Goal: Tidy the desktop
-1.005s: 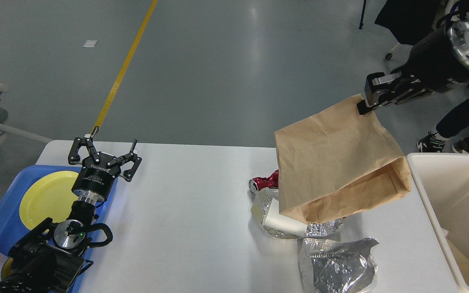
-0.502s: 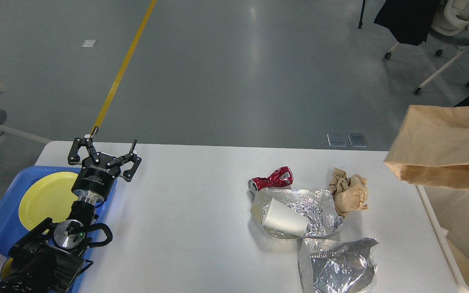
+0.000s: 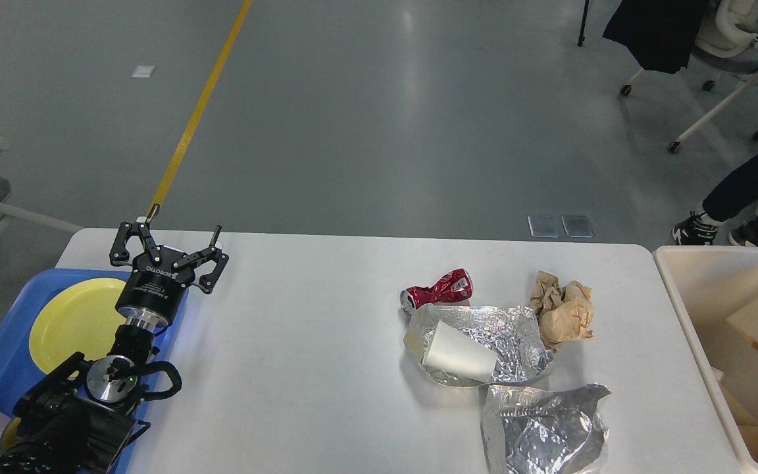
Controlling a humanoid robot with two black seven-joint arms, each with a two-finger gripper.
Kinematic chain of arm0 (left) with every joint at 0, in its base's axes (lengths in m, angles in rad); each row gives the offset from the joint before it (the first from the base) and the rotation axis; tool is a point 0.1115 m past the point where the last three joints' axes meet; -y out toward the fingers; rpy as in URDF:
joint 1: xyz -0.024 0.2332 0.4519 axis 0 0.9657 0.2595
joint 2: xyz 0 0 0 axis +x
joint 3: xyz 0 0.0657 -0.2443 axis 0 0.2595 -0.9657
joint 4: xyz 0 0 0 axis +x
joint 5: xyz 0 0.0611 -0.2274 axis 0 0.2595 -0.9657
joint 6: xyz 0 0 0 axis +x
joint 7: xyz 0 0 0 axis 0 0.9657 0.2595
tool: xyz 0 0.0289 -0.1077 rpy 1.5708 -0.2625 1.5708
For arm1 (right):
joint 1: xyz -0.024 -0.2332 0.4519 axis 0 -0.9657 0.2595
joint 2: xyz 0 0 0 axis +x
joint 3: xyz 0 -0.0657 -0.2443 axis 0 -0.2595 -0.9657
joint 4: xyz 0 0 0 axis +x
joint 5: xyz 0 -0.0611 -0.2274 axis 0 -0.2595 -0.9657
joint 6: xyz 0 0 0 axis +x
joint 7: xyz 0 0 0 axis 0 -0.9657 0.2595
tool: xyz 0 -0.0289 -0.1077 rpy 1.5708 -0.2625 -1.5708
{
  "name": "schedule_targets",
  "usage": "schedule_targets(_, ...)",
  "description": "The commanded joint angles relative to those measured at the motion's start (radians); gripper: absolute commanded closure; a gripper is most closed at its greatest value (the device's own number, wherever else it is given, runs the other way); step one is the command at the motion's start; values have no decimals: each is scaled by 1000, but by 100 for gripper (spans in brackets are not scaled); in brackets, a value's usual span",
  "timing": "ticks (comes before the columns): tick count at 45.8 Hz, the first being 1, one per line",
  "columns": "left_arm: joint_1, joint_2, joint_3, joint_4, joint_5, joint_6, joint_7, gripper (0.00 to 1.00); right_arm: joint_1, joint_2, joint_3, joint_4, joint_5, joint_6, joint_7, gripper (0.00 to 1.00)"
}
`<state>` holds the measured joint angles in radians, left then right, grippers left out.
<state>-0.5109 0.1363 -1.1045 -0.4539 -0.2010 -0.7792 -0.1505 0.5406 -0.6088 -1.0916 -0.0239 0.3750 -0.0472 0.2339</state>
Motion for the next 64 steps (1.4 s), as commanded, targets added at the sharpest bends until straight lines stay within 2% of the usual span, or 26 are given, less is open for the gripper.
schedule_targets(1,0,-1,0,0,0,0,0,0,-24,27,44,-14,5,1,-8,1)
schedule_targets(26,-1,-1,0,0,0,0,0,0,-1,26,45,-22,8,0,-10,0)
schedule_targets(39,-1,-1,0,0,0,0,0,0,225,27,81,-14,21,41,-8,0)
schedule_targets(42,-1,-1,0,0,0,0,0,0,324,27,79,-14,15,128,-8,0)
schedule_targets(52,-1,-1,0,0,-1,0,0,0,656,30,41,-22,-86,545,4,0)
schedule_targets(57,-1,-1,0,0,0,0,0,0,808,92,35,-25,-174,768,7,0)
schedule_targets(64,-1,-1,0,0,0,0,0,0,906,202,33,-86,-208,1007,7,0)
